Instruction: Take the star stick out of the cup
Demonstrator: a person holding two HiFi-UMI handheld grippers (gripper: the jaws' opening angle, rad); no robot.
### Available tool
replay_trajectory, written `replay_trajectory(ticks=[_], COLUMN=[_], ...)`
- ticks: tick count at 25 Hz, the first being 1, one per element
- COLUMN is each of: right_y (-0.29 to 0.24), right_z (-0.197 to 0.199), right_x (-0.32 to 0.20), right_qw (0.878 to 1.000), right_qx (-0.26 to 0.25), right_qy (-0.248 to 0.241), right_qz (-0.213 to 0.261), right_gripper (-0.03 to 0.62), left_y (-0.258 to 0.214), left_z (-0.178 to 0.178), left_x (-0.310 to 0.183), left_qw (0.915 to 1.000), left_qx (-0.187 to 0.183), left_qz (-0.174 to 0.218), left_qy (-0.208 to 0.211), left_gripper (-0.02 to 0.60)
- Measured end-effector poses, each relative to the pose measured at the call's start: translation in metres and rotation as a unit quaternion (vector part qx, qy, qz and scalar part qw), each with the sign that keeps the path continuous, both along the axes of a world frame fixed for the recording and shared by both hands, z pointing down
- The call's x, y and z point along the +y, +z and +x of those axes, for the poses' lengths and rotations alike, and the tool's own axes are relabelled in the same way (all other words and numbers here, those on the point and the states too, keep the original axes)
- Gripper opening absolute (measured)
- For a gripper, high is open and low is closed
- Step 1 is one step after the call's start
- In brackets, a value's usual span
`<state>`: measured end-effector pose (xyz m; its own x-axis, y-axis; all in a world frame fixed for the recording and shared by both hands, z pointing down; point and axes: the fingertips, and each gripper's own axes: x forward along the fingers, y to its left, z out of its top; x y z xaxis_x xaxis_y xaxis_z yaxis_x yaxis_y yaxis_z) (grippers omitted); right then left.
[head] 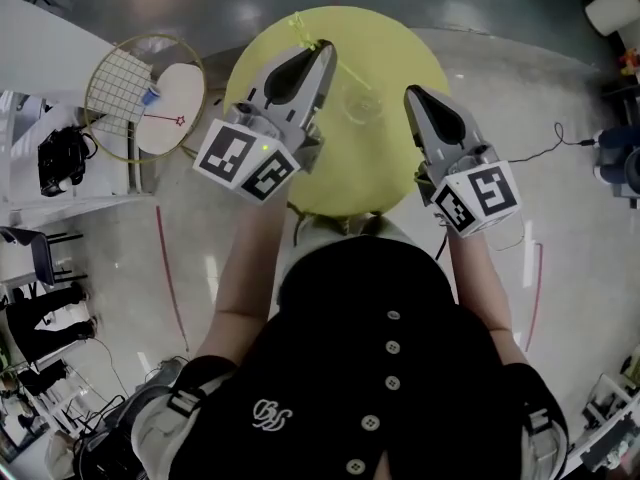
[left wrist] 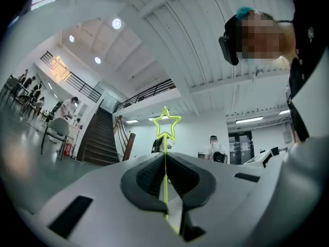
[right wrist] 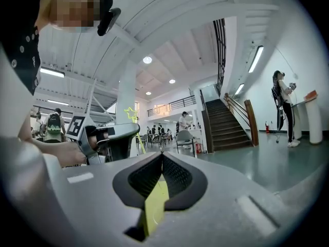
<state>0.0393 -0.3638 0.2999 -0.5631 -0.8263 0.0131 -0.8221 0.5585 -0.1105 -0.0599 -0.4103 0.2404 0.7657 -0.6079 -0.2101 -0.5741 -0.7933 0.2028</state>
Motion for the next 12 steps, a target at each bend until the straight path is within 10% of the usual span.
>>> replay_trajectory(ticks=[12], right_y=[-0.035], right_z=[-0.002], right_x=[0.009], right_qw=[0.998], right_qx=[-0.035], right_qy=[-0.014], right_qz=[0.050], right_gripper=[0.003], left_y=[-0.014], left_z=[-0.034], left_x=[0.033], left_qw=[0.9962], left_qx=[0.060], left_qz=[0.050], left_qy=[-0.038], left_gripper=[0.015])
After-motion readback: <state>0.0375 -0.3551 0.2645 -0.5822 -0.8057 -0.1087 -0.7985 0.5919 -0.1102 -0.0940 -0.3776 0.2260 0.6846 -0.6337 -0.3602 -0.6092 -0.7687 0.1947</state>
